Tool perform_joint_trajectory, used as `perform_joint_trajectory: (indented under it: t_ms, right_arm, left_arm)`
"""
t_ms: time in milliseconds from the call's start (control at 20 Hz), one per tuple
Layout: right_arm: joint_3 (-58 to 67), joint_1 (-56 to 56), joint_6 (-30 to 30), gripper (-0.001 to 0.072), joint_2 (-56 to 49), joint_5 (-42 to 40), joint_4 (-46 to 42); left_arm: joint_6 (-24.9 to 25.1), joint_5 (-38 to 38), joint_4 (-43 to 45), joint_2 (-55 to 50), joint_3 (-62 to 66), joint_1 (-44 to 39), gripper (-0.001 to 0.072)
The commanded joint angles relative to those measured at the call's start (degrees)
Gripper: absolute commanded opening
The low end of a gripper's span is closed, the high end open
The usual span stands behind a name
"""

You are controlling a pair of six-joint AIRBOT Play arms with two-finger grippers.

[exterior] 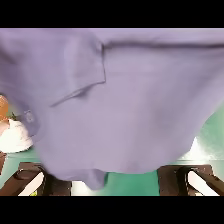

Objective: Fold the shirts.

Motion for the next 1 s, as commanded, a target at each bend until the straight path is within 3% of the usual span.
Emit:
perform_joint_trajectory:
  t_ms: [0,250,450,550,700,800,950]
  right_arm:
    - [-8.94,0.07,0.09,0.0014,-8.66,1.01,0.15]
    - [-16.2,0.04,-0.9,0.0014,-25.05,-6.6,1.95]
    - [-8.13,0.09,-1.07,0.0014,-35.87,-10.47,7.21]
    - [-4.31,0.28,-1.09,0.0014,-37.75,-10.03,7.76]
    - [-3.28,0.81,-1.84,0.0014,-36.87,-6.51,4.31]
    - [-7.37,1.46,-2.8,0.0014,-34.36,-5.27,2.38]
    - [-18.08,1.46,-2.78,0.0015,-29.42,-7.91,1.75]
  left_arm:
    - [1.27,1.77,-0.39,-8.52,-14.45,0.02,0.0026]
    - [3.63,15.74,-1.97,-27.93,-20.28,0.02,0.0026]
    - [6.54,20.11,-8.61,-38.97,-12.46,0.02,0.0026]
    - [6.54,19.54,-8.59,-39.82,-9.35,0.04,0.0026]
    - [6.43,8.96,-4.52,-39.47,-6.49,0.09,0.0025]
    - [4.68,2.67,0.07,-39.19,-7.98,0.09,0.0025]
    - [4.52,0.09,2.38,-39.19,-13.97,0.07,0.0025]
